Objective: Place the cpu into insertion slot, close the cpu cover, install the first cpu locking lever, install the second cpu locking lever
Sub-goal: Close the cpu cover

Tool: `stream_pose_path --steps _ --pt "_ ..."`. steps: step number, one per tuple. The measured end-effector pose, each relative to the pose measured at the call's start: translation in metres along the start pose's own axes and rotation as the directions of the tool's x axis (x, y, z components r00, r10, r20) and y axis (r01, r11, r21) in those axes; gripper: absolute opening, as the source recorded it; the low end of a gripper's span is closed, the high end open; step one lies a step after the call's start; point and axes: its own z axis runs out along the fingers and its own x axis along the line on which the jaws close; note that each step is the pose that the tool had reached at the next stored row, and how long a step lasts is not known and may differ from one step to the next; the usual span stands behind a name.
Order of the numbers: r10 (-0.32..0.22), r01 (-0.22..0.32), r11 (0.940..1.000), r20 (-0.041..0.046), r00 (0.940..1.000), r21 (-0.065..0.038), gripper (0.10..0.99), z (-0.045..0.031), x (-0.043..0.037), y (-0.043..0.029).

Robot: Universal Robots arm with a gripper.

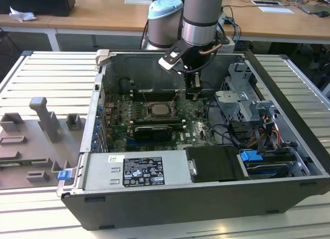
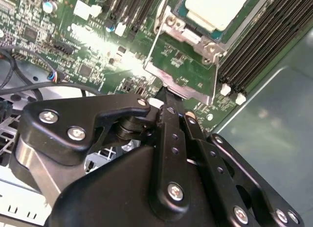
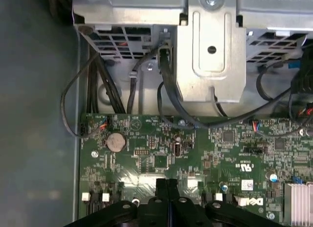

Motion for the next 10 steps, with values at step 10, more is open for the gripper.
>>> stream_pose_path --steps 10 --pt "0.000 0.000 1.0000 -0.0001 1.0000 0.000 0.106 -0.0002 0.0001 -0.0068"
